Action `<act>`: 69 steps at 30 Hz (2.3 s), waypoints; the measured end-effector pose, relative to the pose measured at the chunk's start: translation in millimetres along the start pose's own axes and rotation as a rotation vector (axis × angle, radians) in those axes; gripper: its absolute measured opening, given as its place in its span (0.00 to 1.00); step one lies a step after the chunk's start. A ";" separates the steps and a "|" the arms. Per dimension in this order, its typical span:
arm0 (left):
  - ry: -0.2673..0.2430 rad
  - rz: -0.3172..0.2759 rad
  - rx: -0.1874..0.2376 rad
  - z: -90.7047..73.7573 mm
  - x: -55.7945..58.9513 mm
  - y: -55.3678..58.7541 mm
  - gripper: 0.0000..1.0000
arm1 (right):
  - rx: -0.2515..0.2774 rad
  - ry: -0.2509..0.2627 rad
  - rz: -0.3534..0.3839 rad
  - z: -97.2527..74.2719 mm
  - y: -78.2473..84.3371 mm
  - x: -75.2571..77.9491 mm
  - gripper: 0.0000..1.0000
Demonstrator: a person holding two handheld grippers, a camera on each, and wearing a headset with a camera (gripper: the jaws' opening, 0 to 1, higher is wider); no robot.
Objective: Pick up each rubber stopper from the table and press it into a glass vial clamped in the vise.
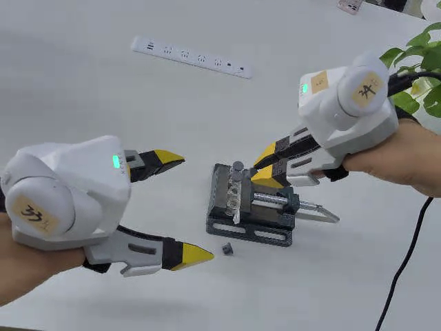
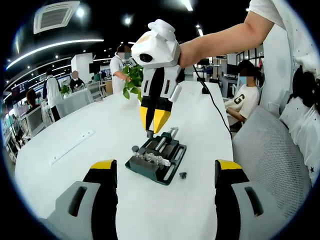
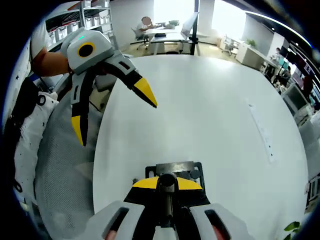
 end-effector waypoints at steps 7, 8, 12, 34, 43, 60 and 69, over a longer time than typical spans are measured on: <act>0.012 -0.006 0.012 1.6 2.4 6.9 0.86 | -0.077 -0.023 -0.006 17.0 2.5 4.9 0.05; 0.014 -0.011 0.013 1.6 2.4 7.3 0.87 | -0.090 -0.023 -0.005 19.8 3.3 6.1 0.05; 0.016 -0.016 0.011 0.4 2.3 10.4 0.87 | -0.128 -0.032 -0.008 30.5 5.4 10.2 0.05; 0.021 -0.045 0.032 -2.9 6.3 16.5 0.86 | -0.246 -0.056 -0.039 46.8 12.5 8.9 0.05; 0.017 -0.051 0.039 -4.0 6.7 16.7 0.85 | -0.270 -0.062 -0.043 50.6 12.9 10.3 0.05; 0.018 -0.059 0.040 -3.8 7.2 18.3 0.83 | -0.321 -0.064 -0.033 53.1 9.8 9.1 0.05; 0.017 -0.065 0.050 -2.5 5.3 16.4 0.83 | -0.389 -0.052 -0.060 57.1 8.4 9.2 0.04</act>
Point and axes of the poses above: the centre of the closed fingertips' face, and the gripper's own axes: z roughly forward along the fingers, x roughly to its right, y roughly out of its underside, the point moved 3 cm from there along -z, roughly backward along the fingers, and after that the axes turned 5 degrees about z, right-handed, at the moved point
